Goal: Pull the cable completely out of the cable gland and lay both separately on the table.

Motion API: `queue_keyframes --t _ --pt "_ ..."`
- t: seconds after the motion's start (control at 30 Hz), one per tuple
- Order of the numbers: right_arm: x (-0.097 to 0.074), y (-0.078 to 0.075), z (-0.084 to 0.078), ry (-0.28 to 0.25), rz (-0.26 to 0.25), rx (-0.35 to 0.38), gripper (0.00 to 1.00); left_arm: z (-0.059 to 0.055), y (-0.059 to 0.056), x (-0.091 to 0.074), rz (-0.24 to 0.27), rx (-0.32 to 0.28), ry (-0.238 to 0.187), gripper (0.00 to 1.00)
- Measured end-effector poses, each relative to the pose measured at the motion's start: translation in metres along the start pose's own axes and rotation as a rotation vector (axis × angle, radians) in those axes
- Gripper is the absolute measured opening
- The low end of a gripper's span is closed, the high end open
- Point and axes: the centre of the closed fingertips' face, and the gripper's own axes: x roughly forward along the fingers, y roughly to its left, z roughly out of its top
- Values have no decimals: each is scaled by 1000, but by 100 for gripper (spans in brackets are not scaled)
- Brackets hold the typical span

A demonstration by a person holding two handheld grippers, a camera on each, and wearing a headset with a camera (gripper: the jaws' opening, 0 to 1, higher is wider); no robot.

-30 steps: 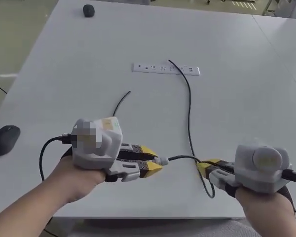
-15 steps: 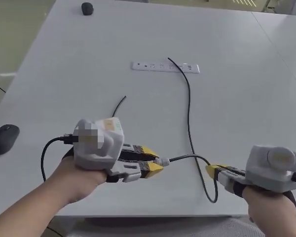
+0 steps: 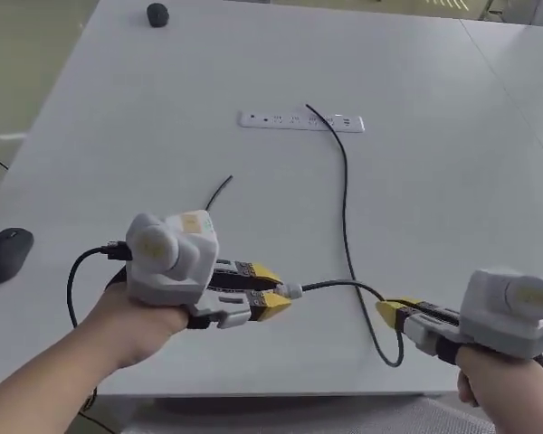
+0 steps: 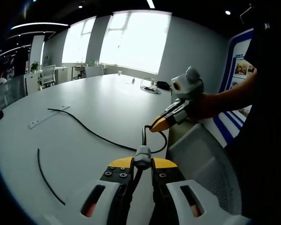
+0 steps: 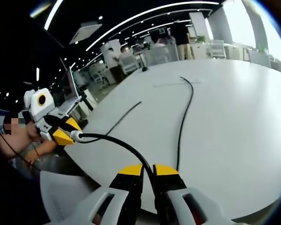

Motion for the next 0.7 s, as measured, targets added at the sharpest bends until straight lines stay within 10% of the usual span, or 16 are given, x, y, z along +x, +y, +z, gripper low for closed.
queue_keyframes --t 0.13,0.4,0.7 --pt "-5 6 7 -6 13 -47 6 0 2 -2 3 -5 -5 15" --pt "-1 67 29 38 93 -476 15 0 0 -3 -3 0 -4 15" --pt "21 108 30 93 169 -718 14 -4 -1 -1 -10 16 22 15"
